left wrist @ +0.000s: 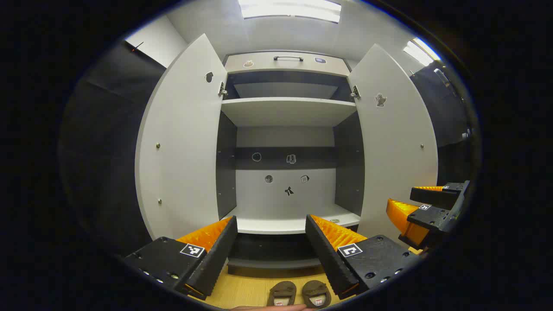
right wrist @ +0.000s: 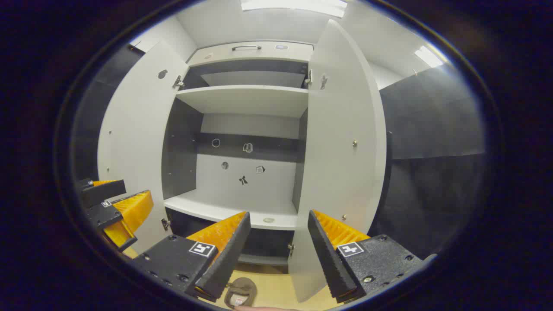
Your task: Grab one shoe with the right hand and put it into the shoe cabinet, grab the other shoe with the left hand and put it into the shoe cabinet; then close the right door with the right hand and the left door with the left hand.
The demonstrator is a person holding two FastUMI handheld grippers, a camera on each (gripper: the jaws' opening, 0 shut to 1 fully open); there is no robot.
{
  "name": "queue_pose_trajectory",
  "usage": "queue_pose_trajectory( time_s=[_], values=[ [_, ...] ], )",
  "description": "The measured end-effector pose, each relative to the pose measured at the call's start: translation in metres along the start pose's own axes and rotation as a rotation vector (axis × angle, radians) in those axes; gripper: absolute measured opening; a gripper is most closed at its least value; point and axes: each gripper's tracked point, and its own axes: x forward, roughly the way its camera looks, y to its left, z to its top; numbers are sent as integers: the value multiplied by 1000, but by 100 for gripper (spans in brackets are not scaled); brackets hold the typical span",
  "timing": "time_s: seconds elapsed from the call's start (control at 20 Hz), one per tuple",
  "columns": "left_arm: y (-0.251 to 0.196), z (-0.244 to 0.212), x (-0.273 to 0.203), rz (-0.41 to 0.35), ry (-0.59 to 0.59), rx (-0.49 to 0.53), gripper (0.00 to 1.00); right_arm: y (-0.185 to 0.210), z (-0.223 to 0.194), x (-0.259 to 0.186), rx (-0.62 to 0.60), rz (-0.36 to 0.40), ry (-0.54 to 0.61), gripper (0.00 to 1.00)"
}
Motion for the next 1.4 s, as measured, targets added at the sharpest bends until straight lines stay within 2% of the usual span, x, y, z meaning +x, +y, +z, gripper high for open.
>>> queue_pose_trajectory(
  time_s=[0.75, 0.95, 1.0, 1.05, 1.1, 1.25, 1.4],
  values=[
    [6, -3, 0, 19, 6, -17, 96, 2, -4, 0, -17, 10, 27, 88],
    [13, 1, -2, 39, 0, -5, 96, 8, -15, 5, -13, 43, 54, 88],
    [18, -1, -3, 48, 9, -4, 96, 14, -27, 10, -5, 59, 87, 88],
    [21, -4, -5, 56, 24, -1, 100, 18, -46, 14, 2, 72, 134, 88],
    [25, -8, -6, 63, 41, 8, 96, 22, -67, 13, 10, 86, 188, 88],
    [35, -26, -14, 79, 95, 75, 95, 38, -137, 2, 20, 125, 342, 88],
    [35, -48, -16, 55, 146, 147, 96, 61, -211, -14, -19, 184, 455, 89]
  ],
)
